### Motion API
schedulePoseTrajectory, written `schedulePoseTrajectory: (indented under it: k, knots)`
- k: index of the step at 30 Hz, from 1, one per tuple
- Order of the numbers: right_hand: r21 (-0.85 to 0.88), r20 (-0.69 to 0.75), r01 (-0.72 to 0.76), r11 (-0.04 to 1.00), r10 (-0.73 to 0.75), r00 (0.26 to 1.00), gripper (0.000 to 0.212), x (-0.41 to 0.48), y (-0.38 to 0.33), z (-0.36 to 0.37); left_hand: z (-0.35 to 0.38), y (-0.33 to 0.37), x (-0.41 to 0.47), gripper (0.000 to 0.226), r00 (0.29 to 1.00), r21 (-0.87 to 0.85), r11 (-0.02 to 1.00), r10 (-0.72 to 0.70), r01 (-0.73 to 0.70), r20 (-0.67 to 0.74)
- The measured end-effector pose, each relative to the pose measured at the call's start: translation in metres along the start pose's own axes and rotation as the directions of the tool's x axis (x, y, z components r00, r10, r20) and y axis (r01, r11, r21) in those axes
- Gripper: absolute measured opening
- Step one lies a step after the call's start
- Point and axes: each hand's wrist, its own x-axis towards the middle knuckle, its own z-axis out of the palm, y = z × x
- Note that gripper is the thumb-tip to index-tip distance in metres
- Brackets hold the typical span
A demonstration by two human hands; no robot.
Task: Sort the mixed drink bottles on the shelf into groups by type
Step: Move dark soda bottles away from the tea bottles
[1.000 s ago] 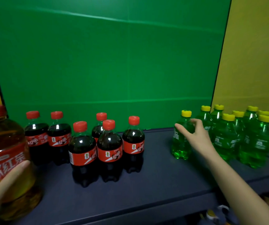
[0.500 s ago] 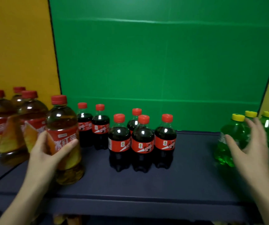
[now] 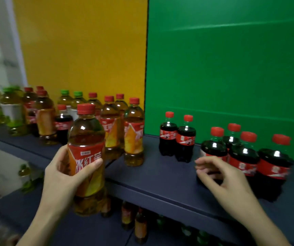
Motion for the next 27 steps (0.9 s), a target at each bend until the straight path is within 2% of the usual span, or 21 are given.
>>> schedulePoseTrajectory:
  k: [3, 5, 9, 11, 14, 19, 24, 27]
  knots:
    - [0.12, 0.109, -0.043, 0.992, 0.03, 0.994, 0.026, 0.026, -0.013, 0.061, -0.043, -0.008, 0.009, 0.084, 0.999, 0.028, 0.999, -0.021, 0.022, -0.046]
    - [0.205, 0.163, -0.119, 0.972, 0.085, 0.983, 0.034, 0.046, -0.023, 0.099, -0.071, -0.014, 0.017, 0.085, 0.998, 0.035, 0.999, -0.038, 0.04, -0.058]
    - [0.268, 0.097, -0.246, 0.931, 0.228, 0.969, 0.082, 0.094, -0.04, 0.156, -0.122, -0.025, 0.037, 0.075, 0.998, 0.075, 0.996, -0.043, 0.047, -0.05]
    - [0.3, 0.022, -0.268, 0.916, 0.274, 0.961, 0.095, 0.115, -0.044, 0.175, -0.143, -0.033, 0.047, 0.065, 0.998, 0.074, 0.996, -0.04, 0.043, -0.04]
    - [0.389, -0.039, -0.297, 0.872, 0.338, 0.94, 0.087, 0.13, -0.049, 0.193, -0.17, -0.041, 0.06, 0.062, 0.999, 0.091, 0.995, -0.035, 0.037, -0.028]
    - [0.269, -0.181, -0.296, 0.917, 0.35, 0.919, 0.071, 0.119, -0.057, 0.201, -0.2, -0.048, 0.076, 0.052, 0.998, 0.095, 0.994, -0.042, 0.047, -0.054]
    - [0.249, -0.252, -0.261, 0.933, 0.323, 0.913, 0.064, 0.098, -0.069, 0.194, -0.217, -0.053, 0.088, 0.07, 0.995, 0.104, 0.994, -0.037, 0.046, -0.089]
    - [0.282, -0.244, -0.221, 0.934, 0.292, 0.925, 0.058, 0.086, -0.081, 0.192, -0.22, -0.053, 0.095, 0.069, 0.994, 0.11, 0.993, -0.029, 0.041, -0.107]
